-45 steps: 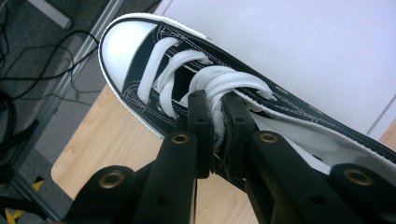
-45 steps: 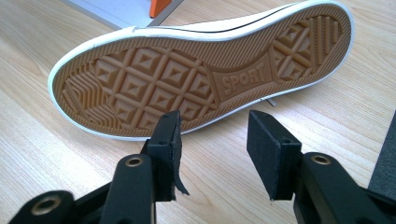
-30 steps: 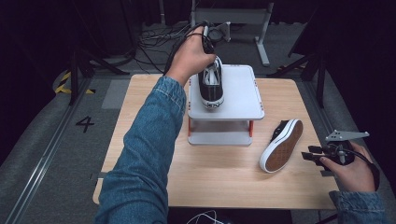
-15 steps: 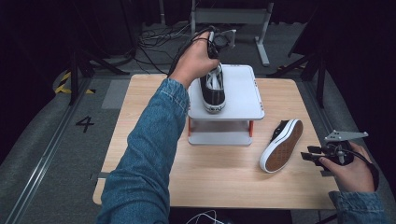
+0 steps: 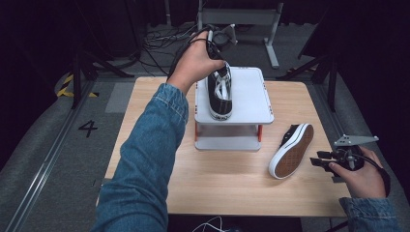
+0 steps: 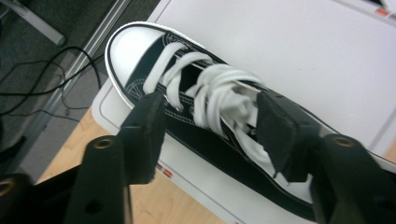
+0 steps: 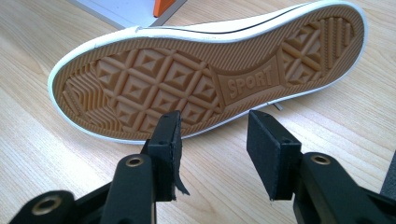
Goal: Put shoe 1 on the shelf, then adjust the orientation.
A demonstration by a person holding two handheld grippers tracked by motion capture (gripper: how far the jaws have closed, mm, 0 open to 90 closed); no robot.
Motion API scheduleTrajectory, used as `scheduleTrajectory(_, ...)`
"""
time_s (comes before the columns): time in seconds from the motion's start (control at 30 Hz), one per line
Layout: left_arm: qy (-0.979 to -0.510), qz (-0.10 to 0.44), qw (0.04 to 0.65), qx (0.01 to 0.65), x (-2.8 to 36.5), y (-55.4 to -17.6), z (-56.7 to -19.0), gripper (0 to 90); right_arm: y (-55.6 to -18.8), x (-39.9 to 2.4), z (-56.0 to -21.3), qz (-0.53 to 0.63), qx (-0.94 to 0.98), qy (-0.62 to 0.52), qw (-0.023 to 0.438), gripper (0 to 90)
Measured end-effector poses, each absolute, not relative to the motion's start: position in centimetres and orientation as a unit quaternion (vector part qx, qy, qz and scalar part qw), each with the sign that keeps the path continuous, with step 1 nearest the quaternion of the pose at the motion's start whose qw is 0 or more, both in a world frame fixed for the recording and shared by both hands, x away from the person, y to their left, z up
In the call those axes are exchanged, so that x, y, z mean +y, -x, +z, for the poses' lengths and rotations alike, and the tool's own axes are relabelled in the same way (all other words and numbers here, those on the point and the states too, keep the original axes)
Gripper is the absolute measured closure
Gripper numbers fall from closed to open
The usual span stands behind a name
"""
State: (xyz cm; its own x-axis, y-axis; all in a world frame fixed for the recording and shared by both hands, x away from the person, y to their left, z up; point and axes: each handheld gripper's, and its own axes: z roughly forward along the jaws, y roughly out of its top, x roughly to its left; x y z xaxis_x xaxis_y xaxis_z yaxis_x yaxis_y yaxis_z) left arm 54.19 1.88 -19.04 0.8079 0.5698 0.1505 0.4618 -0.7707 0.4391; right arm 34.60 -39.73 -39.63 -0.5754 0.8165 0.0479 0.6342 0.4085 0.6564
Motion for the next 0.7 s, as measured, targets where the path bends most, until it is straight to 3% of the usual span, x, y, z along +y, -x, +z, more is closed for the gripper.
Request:
scheduleTrajectory(0.33,-0.924,0.131,0.229,0.276,8.8,-47.9,-19.6,30.5,-35.7,-38.1,-38.7,0.328,0.835,-0.418,0.14,55.3)
scheduleTrajectory(0.43,-0.925,0.105,0.236,0.278,11.0,-45.8,-21.7,29.4,-36.2,-37.6,-38.4,0.33,0.837,-0.413,0.14,55.2)
scheduleTrajectory(0.7,-0.916,0.115,0.225,0.31,14.0,-42.3,-27.0,25.0,-37.7,-35.7,-37.7,0.333,0.844,-0.402,0.124,55.7)
